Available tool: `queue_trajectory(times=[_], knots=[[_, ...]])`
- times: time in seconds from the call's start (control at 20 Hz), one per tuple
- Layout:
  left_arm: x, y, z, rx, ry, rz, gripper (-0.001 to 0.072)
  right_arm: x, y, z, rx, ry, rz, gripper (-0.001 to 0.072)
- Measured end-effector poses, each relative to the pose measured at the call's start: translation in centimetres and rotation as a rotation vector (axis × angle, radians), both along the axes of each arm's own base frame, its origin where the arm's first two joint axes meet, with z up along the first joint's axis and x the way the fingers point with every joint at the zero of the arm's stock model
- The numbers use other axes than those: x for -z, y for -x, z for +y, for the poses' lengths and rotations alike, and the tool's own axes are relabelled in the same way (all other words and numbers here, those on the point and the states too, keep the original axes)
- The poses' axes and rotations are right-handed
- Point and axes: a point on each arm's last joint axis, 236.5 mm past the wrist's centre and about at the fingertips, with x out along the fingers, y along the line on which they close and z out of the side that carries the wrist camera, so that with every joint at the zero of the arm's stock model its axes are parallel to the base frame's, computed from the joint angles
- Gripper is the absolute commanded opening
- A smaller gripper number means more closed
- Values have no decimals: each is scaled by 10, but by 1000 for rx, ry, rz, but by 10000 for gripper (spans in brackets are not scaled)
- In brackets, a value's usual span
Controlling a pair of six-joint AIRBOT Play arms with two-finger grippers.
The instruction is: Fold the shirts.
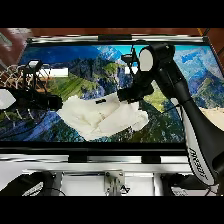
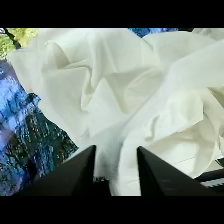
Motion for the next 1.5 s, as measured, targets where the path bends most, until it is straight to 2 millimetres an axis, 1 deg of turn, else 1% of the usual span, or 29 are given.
queue_trajectory(times=[0.05,0.1,0.15,0.2,0.25,0.3,0.35,0.4,0.45,0.55,0.6,0.65,0.75,0.8,0.9,1.0,1.1,1.2,1.3,1.5], knots=[[2,-2,3,-11,2,-2,456,5,-1,2,-2,0,9,88],[1,-4,7,-27,5,-5,497,8,-1,3,-3,-1,16,88],[-4,-9,13,-47,8,-19,516,10,-2,4,-7,-2,20,88],[-12,-13,22,-65,4,-38,584,12,-1,5,-8,-4,27,88],[-22,-19,36,-87,-8,-60,637,13,-1,7,-9,-9,30,88],[-34,-24,53,-116,-23,-87,661,14,0,9,-11,-16,35,88],[-47,-29,75,-153,-44,-113,674,14,0,11,-13,-22,39,88],[-58,-31,98,-189,-65,-133,674,14,1,12,-15,-29,43,88],[-66,-32,126,-239,-94,-147,674,15,1,14,-16,-33,46,88],[-69,-24,181,-350,-134,-135,674,15,2,16,-19,-43,48,88],[-63,-18,205,-408,-144,-113,674,14,2,18,-19,-51,47,88],[-53,-11,223,-452,-143,-86,674,14,2,19,-20,-55,49,88],[-25,-1,246,-511,-120,-31,674,14,2,21,-21,-64,48,88],[-8,3,251,-525,-111,-1,674,14,2,21,-21,-65,48,88],[30,10,257,-534,-95,48,674,14,2,22,-22,-68,50,88],[64,15,259,-538,-87,85,674,13,2,22,-22,-70,49,88],[93,17,255,-507,-70,111,673,13,2,23,-21,-71,49,88],[116,15,250,-467,-54,134,672,13,1,23,-13,-74,46,88],[134,13,249,-444,-46,154,672,13,0,23,-2,-75,46,88],[159,3,246,-400,-38,163,668,13,0,24,21,-78,48,88]])
